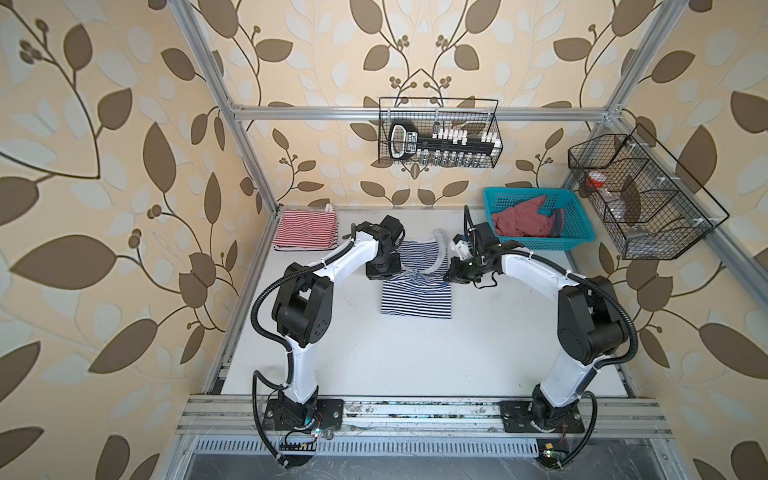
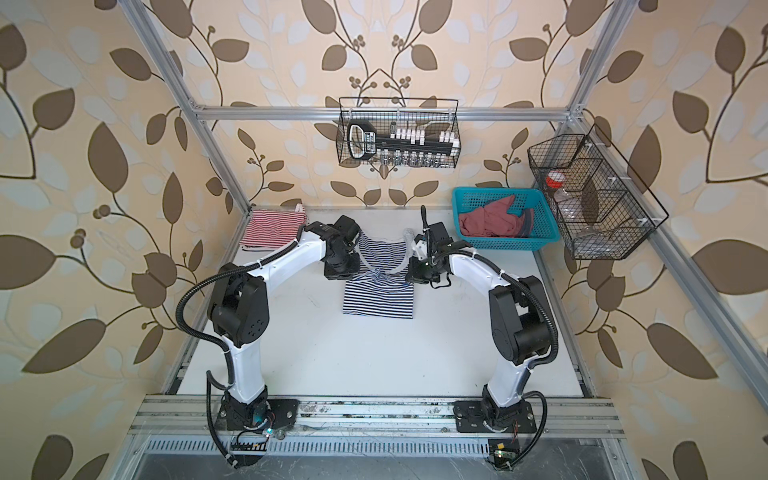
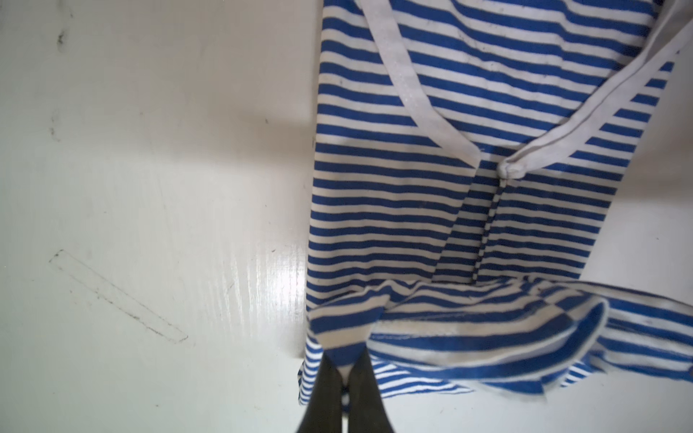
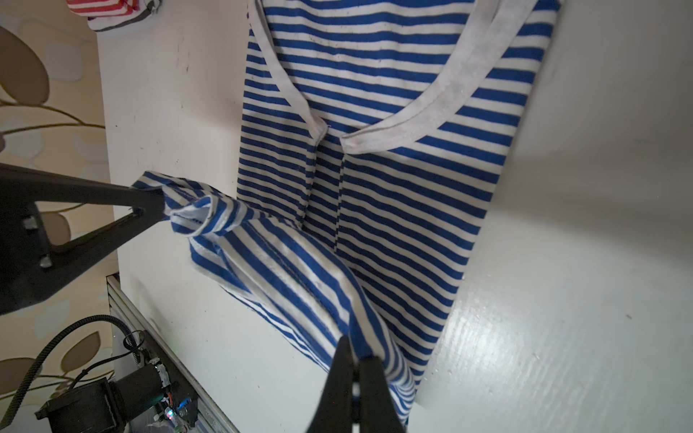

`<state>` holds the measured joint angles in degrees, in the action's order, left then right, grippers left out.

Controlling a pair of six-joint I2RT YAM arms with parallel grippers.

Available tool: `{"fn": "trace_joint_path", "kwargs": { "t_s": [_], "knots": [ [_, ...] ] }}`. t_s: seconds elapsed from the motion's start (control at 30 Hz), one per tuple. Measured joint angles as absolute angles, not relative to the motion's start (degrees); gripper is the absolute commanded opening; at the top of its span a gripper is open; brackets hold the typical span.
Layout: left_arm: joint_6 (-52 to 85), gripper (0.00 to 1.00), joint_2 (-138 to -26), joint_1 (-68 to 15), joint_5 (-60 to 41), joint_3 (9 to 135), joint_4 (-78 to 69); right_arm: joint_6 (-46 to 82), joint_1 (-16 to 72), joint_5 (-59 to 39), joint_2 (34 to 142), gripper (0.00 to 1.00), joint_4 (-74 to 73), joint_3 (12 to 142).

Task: Fold and stack the tank tops
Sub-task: 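Lift the near hem with both grippers and fold it toward the straps, then lay the folded hem near the straps and open both grippers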

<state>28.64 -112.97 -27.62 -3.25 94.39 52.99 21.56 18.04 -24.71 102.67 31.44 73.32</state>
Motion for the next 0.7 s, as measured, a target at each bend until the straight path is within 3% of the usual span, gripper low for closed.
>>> {"fn": "trace_joint_path", "kwargs": {
  "t_s": [0.23, 0.33, 0.4, 0.5, 0.7],
  "knots": [
    [28.14, 0.00, -116.81, -26.87, -4.14, 96.84, 53.49, 21.56, 17.21, -25.58, 106.15, 0.01, 30.94, 74.39],
    [28.01, 0.00, -118.17, -26.50, -4.45, 97.21, 53.52, 21.56, 16.99, -25.96, 107.53, 0.08, 30.70, 74.39],
    [27.99, 0.09, -119.13, -26.17, -4.58, 97.78, 53.65, 21.52, 16.84, -26.09, 108.42, 0.17, 30.50, 74.50],
    [27.92, 0.19, -120.03, -25.85, -4.69, 98.48, 53.67, 21.65, 16.56, -26.39, 109.65, 0.21, 30.13, 74.96],
    [28.18, 0.30, -120.62, -25.39, -5.69, 100.38, 53.71, 21.85, 16.10, -26.46, 109.91, 0.29, 28.95, 75.26]
  ]
}}
